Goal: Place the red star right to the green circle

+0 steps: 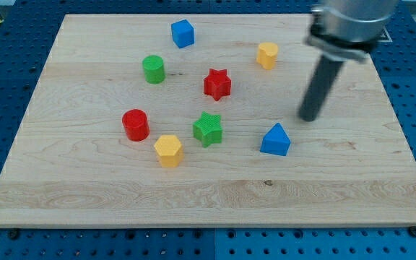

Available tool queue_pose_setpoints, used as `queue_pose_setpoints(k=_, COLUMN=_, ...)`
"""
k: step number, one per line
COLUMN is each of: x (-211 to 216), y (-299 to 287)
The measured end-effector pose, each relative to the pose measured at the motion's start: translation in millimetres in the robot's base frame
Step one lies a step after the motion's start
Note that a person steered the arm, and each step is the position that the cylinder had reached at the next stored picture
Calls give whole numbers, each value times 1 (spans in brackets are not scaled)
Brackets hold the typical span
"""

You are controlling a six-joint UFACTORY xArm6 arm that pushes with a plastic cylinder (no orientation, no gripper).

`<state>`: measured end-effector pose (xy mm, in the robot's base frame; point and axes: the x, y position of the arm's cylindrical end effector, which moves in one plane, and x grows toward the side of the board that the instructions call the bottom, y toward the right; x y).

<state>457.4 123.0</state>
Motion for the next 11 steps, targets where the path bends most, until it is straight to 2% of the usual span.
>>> queue_pose_setpoints(k=1, x=-2, y=-76)
queue_pose_setpoints(k=2, x=-1, y=-82)
queue_pose_setpoints(k=3, x=-53, y=-75)
queue_pose_setpoints(k=4, x=-80, y=-75)
queue_pose_setpoints(k=8, x=-55, y=-84)
queue_pose_setpoints(k=10, x=-59, y=-185)
queue_pose_setpoints(k=11, x=-62, y=-204)
